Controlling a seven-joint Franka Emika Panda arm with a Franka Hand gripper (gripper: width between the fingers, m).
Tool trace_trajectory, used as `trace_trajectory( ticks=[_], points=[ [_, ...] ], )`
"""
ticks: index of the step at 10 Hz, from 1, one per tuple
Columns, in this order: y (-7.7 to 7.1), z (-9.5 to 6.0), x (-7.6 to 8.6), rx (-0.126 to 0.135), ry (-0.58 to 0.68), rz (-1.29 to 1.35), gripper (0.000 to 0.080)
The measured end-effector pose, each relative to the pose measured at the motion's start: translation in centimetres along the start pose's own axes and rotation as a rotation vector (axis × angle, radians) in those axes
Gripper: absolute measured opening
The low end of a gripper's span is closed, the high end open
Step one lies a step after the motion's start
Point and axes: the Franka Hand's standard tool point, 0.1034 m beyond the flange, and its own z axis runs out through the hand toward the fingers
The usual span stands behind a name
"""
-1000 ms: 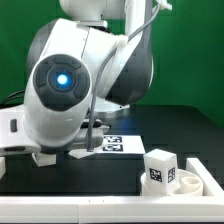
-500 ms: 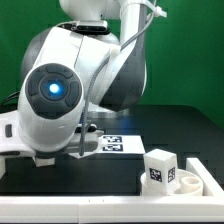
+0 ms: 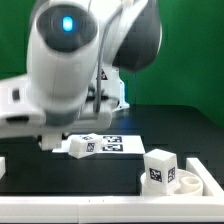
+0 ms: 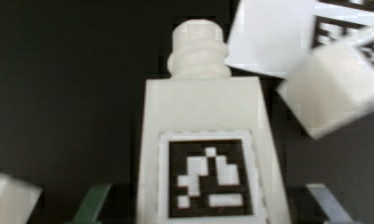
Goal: Assemble stool
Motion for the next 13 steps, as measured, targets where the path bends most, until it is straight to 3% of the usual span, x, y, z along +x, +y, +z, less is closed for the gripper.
trace_trajectory(
  ticks=[1, 5, 6, 7, 9, 10, 13],
  points=[
    [0.2, -1.5, 0.0, -0.007, 0.047, 0.002, 0.0333],
    [0.8, -2.0, 0.8, -0.051, 0.317, 0.003, 0.0333],
    [-0.7, -3.1, 0.6, -0.045, 0.379, 0.029, 0.0333],
    [-3.2, -5.1, 0.4, -0.028, 0.455, 0.042, 0.0333],
    [-7.1, -9.0, 0.9, -0.031, 0.63, 0.06, 0.0334],
    [-7.5, -9.9, 1.2, -0.048, 0.708, 0.055, 0.0334],
    [-6.4, -9.4, 1.5, -0.084, 0.885, 0.054, 0.0334]
  ],
)
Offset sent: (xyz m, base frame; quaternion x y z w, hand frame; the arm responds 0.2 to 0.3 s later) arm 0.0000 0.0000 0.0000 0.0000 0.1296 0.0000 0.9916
